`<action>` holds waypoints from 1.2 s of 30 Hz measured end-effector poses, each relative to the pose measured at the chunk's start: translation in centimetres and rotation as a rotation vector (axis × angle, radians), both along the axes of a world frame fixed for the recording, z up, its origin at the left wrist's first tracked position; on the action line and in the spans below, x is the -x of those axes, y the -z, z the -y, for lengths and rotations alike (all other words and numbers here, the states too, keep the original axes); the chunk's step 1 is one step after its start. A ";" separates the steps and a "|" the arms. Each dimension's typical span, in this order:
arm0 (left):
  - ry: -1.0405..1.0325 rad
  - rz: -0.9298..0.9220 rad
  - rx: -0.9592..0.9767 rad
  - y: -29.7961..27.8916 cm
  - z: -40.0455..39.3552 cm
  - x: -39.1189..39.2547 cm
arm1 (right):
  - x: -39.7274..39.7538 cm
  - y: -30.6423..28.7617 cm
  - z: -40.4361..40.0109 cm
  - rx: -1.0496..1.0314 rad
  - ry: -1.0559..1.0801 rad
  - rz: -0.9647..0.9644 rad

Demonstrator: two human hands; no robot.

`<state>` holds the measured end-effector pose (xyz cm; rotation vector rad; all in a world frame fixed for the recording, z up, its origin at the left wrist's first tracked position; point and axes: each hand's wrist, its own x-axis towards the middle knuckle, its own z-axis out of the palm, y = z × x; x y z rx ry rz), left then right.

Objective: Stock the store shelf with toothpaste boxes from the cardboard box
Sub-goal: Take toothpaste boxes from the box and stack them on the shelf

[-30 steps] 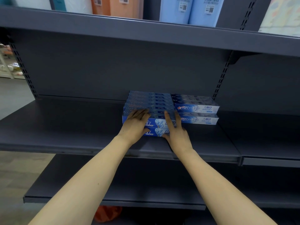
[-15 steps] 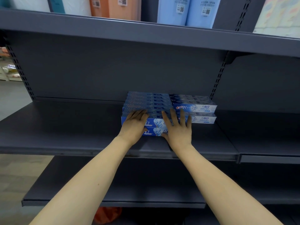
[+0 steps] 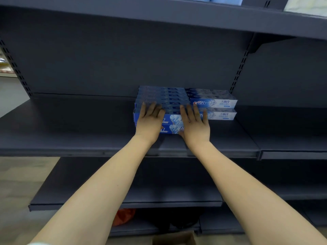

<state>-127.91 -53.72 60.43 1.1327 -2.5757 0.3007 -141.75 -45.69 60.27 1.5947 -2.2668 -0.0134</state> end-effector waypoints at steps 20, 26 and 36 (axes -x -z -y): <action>0.435 -0.035 -0.233 18.7 -17.4 -1.4 | -3.2 18.1 -21.0 -0.056 0.249 0.202; 0.358 0.132 -0.440 24.4 -20.9 -2.8 | -4.0 24.9 -25.2 -0.296 0.168 0.358; 0.268 0.245 -0.615 40.1 -22.9 -1.3 | -1.4 40.3 -25.2 -0.500 0.070 0.584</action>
